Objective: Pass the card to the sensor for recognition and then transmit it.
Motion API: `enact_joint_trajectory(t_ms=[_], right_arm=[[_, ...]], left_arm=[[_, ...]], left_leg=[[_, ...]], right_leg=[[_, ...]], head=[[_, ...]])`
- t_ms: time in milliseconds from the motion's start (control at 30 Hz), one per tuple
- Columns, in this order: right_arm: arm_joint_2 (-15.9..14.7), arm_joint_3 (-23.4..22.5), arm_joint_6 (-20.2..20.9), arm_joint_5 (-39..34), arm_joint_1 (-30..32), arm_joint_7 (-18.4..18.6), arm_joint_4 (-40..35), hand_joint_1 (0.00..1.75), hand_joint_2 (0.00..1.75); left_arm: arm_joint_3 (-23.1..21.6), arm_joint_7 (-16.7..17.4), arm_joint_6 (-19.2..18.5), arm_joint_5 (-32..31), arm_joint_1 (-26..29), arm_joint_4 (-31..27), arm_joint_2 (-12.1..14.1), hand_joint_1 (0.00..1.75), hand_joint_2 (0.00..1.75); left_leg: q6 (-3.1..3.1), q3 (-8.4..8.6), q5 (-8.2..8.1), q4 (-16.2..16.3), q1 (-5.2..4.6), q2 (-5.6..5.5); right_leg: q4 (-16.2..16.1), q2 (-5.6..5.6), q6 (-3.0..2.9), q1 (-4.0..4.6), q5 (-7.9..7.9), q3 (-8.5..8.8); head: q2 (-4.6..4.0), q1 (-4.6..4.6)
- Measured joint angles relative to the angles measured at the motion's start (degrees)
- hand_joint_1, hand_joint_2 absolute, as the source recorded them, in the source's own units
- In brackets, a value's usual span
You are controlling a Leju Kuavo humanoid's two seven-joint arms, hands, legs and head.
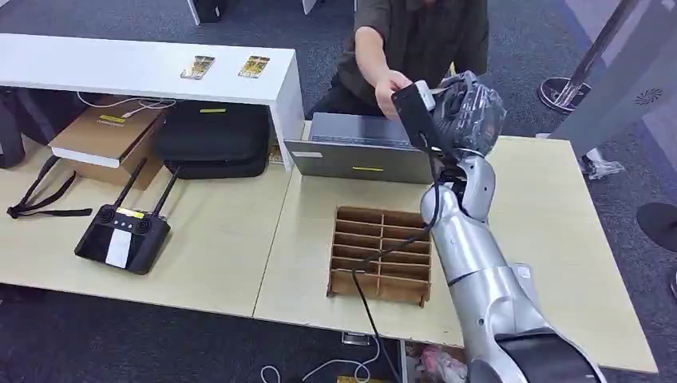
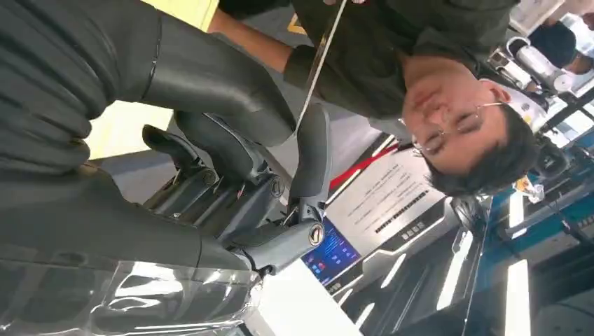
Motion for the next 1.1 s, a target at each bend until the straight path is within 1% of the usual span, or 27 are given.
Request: enact_joint_trajectory(t_ms=[133,167,367,500,633,700,867,900,967,1000,1033,1100], right_arm=[[0.0,0.1,-0.1,0.1,-0.1,0.5,0.6,1.75,1.75],[0.0,0.2,0.0,0.1,-0.1,0.5,0.7,0.00,1.75],[0.0,0.2,-0.1,-0.1,0.1,0.6,0.9,0.00,1.75],[-0.1,0.2,-0.3,-1.4,1.9,-0.4,-1.5,0.00,1.75],[-0.6,0.3,-1.1,-2.6,5.6,-1.8,-6.4,0.00,1.75],[-1.2,0.5,-1.9,-3.3,8.1,-2.5,-10.1,0.00,1.75],[-3.1,0.7,-3.3,-5.4,18.9,-4.1,-22.6,0.00,1.75],[-3.5,0.6,-3.4,-5.8,21.9,-4.9,-26.2,0.00,1.75],[-3.7,0.3,-3.5,-6.8,28.4,-8.1,-33.0,0.00,1.75],[-3.7,-0.2,-3.5,-7.3,31.7,-10.2,-36.3,0.00,1.75],[-3.5,-1.1,-3.5,-8.1,34.7,-13.6,-40.1,0.00,1.75],[-2.9,-3.3,-3.5,-9.7,39.7,-19.1,-45.8,0.00,1.75]], left_arm=[[-0.5,0.2,-0.2,0.2,0.0,0.0,0.0,0.00,0.00],[-0.7,0.2,-0.3,0.2,0.0,0.0,0.0,0.00,0.00],[-1.7,0.9,-0.4,0.3,0.0,0.0,0.1,0.00,0.00],[-2.6,1.4,-0.2,0.8,0.0,0.0,0.2,0.00,0.00],[-2.9,1.6,0.4,1.8,0.1,0.0,0.3,0.00,0.00],[-3.0,1.7,0.6,2.4,0.2,0.0,0.3,0.00,0.00],[-2.9,1.6,2.1,5.2,0.8,0.0,0.4,0.00,0.00],[-2.9,1.4,2.4,5.7,1.0,0.0,0.4,0.00,0.00],[-2.8,0.8,3.4,7.1,1.6,0.0,0.5,0.00,0.00],[-2.6,0.6,3.6,7.6,1.9,0.0,0.5,0.00,0.00],[-2.5,0.2,4.1,8.2,2.2,0.0,0.6,0.00,0.00],[-2.3,-0.4,4.9,8.9,2.8,0.0,0.6,0.00,0.00]], left_leg=[[0.00,0.00,0.00,0.0,0.00,0.00],[0.00,0.00,0.00,0.0,0.00,0.00],[0.00,0.01,0.00,0.0,0.00,0.01],[0.00,0.01,0.00,0.0,0.00,0.00],[0.00,0.01,0.00,0.0,0.00,0.00],[0.01,0.01,-0.02,0.0,0.00,0.00],[0.01,0.00,-0.10,0.0,0.00,-0.06],[0.03,0.00,-0.12,0.0,0.00,-0.07],[0.02,0.00,-0.20,0.0,0.00,-0.08],[0.02,-0.02,-0.23,0.0,0.00,-0.08],[0.05,-0.02,-0.26,0.0,0.00,-0.09],[0.05,-0.02,-0.31,0.0,0.00,-0.08]], right_leg=[[0.0,0.00,0.00,0.00,0.00,0.00],[0.0,0.00,0.00,0.00,0.00,-0.01],[0.0,0.01,0.00,0.00,0.00,-0.02],[0.0,0.01,0.00,0.00,0.00,-0.03],[0.0,0.00,0.00,0.00,-0.01,-0.02],[0.0,0.01,0.01,0.00,-0.01,-0.03],[-0.1,-0.05,0.01,0.00,-0.06,-0.02],[-0.1,-0.05,0.02,0.00,-0.08,-0.02],[-0.1,-0.06,0.00,0.00,-0.14,-0.02],[-0.1,-0.07,0.00,0.00,-0.15,-0.03],[-0.1,-0.08,0.05,0.00,-0.20,-0.02],[-0.1,-0.07,0.03,0.00,-0.26,-0.02]], head=[[0.00,0.02],[0.00,0.00],[0.00,0.00],[0.00,0.00],[0.00,0.02],[0.00,0.02],[0.00,0.00],[0.00,0.02],[0.00,0.04],[0.00,-0.02],[0.00,0.00],[0.00,0.00]])
